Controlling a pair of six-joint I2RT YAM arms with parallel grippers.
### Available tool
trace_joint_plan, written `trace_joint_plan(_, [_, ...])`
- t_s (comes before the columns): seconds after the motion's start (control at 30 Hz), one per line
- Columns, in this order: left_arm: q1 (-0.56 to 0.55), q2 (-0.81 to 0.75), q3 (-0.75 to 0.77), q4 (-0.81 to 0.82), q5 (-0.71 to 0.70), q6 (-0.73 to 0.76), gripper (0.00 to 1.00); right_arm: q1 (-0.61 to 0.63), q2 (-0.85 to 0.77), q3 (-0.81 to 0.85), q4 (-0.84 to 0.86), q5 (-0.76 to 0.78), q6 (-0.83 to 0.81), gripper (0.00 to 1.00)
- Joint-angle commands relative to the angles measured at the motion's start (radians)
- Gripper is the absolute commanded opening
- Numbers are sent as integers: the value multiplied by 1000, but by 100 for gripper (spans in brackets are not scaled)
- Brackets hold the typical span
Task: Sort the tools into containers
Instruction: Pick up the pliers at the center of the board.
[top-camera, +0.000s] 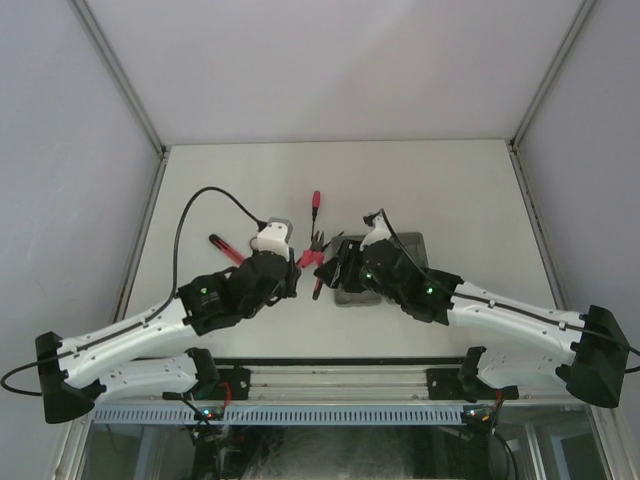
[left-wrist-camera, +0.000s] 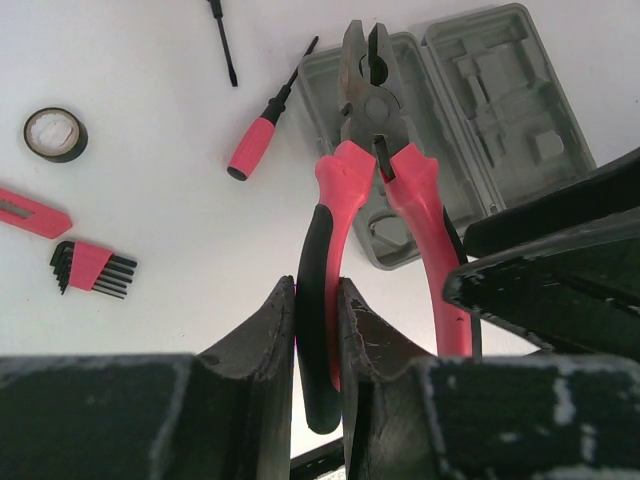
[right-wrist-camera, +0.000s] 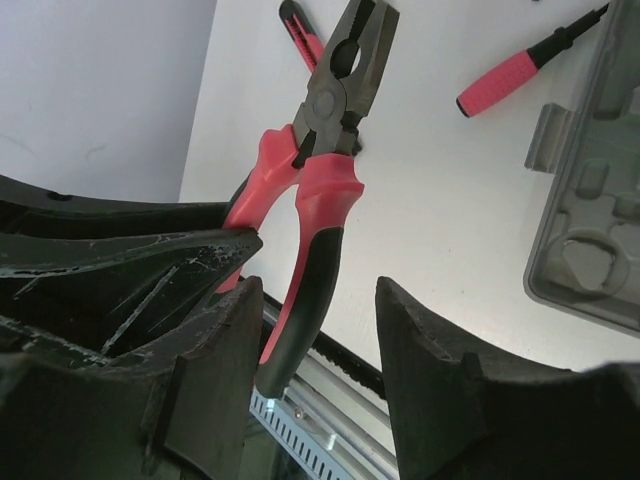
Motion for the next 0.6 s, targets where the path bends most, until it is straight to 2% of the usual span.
trace_joint_plan(0.0, [-17, -4, 24, 101, -41, 13, 0, 8, 24, 45, 48, -31, 9, 48])
trace_joint_plan(0.4, [-60, -9, 19, 118, -58, 31, 0, 9, 51, 47, 63, -55, 4, 34])
trace_joint_plan(0.57, [-76, -7, 18, 126, -62, 36, 0, 5, 56, 46, 55, -62, 15, 23])
